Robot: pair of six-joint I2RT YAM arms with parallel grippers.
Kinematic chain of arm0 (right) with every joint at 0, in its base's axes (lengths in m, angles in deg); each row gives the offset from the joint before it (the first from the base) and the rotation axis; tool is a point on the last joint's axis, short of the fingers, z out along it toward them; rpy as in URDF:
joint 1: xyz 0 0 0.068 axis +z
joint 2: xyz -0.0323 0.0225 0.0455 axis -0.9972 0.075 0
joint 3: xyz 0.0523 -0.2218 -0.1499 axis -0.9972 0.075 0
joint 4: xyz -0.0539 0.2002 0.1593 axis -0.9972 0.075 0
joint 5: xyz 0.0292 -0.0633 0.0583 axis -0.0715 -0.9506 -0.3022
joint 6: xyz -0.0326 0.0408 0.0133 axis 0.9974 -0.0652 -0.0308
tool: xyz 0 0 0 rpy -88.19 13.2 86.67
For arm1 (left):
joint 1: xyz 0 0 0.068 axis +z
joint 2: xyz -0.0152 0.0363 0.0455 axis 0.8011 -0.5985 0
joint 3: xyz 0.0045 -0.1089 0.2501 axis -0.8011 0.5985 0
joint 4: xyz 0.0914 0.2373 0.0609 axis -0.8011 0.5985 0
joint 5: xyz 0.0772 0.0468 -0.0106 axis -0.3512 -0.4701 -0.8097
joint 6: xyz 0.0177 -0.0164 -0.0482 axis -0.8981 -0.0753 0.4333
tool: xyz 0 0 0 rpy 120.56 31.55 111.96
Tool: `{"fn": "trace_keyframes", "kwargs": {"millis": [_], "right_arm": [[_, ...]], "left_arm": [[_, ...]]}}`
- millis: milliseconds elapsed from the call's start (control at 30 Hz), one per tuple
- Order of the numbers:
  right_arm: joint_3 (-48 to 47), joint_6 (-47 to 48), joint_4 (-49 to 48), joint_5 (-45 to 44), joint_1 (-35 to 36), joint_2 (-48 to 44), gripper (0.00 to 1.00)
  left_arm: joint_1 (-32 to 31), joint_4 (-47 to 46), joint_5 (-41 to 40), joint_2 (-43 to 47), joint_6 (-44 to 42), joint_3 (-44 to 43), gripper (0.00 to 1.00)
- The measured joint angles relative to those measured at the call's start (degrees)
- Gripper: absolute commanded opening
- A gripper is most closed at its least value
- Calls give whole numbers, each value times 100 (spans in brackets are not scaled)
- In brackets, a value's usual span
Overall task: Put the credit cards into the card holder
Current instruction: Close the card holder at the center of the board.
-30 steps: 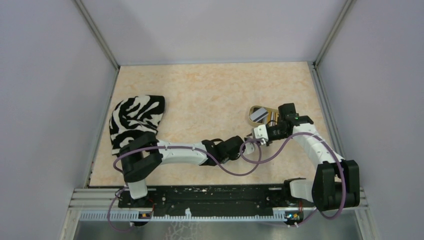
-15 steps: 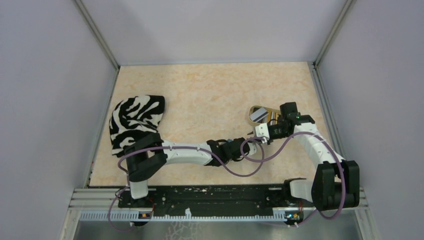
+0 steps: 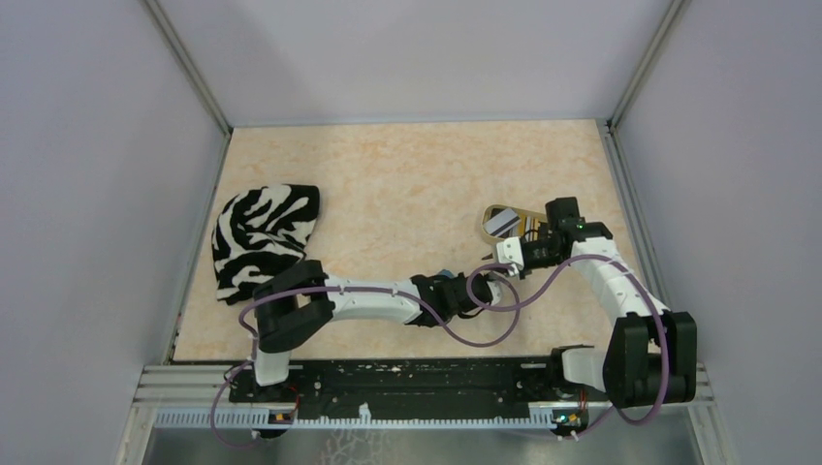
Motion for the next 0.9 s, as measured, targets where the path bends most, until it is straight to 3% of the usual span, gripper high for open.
{"fn": "trace_keyframes", "kwargs": {"millis": [500, 533, 767, 900], "right_arm": [[-4, -4, 17, 155, -35, 0, 24], [-4, -4, 20, 164, -37, 0, 24], [-50, -96, 13, 299, -87, 2, 27], [-260, -184, 101, 380, -205, 7, 37]], "left_arm": [[-39, 247, 13, -160, -2, -221, 1], [-39, 256, 13, -166, 4, -229, 4], [-31, 151, -61, 24, 243, -210, 58], [-76, -66, 654, 470, 813, 46, 69]]}}
